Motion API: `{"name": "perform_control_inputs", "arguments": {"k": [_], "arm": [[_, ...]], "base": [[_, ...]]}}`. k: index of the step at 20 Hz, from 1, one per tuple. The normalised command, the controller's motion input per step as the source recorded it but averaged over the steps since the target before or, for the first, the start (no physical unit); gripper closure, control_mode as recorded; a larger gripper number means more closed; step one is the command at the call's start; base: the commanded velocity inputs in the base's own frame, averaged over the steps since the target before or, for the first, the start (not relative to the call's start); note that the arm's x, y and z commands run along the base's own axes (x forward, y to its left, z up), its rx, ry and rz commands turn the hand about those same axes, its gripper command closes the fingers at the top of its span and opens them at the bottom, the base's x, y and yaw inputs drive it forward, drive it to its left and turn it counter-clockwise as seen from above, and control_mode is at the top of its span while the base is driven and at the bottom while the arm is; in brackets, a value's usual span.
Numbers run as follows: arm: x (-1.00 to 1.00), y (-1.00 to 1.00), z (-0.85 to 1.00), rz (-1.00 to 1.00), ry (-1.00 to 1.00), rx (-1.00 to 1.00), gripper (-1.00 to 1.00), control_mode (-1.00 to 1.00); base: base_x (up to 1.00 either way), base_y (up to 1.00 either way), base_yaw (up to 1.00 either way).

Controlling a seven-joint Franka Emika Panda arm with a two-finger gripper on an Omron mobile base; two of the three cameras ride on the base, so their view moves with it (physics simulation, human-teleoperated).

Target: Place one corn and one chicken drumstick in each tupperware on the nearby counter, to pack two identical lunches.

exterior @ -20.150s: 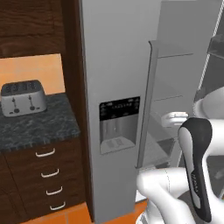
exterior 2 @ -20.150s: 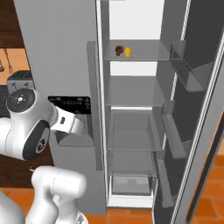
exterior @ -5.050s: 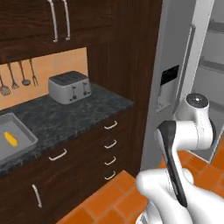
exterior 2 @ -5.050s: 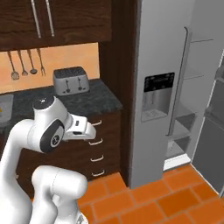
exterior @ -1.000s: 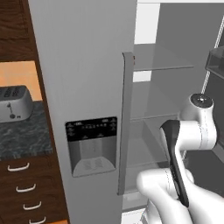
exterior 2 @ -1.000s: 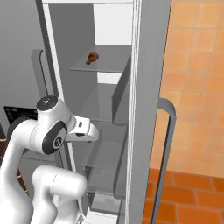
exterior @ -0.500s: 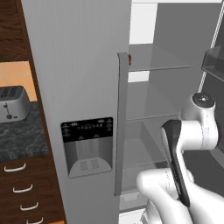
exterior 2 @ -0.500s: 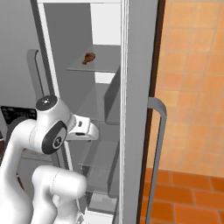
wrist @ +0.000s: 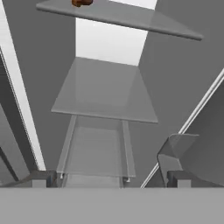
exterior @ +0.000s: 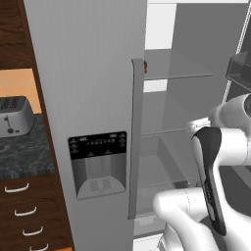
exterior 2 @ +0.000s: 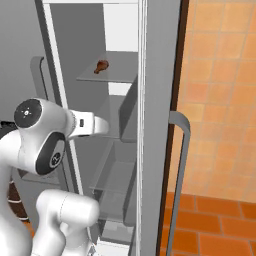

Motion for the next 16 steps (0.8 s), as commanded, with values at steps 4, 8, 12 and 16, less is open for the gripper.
{"name": "perform_control_inputs", "arguments": {"k": [4,8,12,16], "arm": [[-0.02,0.00,1.00,0.06,-0.18,-0.03,-1.00,-1.00],[0.18,0.00,0.95,0.11,-0.01,0.00,-1.00,-1.00],[0.22,0.00,0.83,0.19,0.08,0.00,-1.00,-1.00],[0.51,0.01,0.27,0.18,0.32,0.00,-1.00,-1.00]], "base": [[0.00,0.00,0.00],[0.00,0.00,0.00],[0.00,0.00,0.00],[0.00,0.00,0.00]]}}
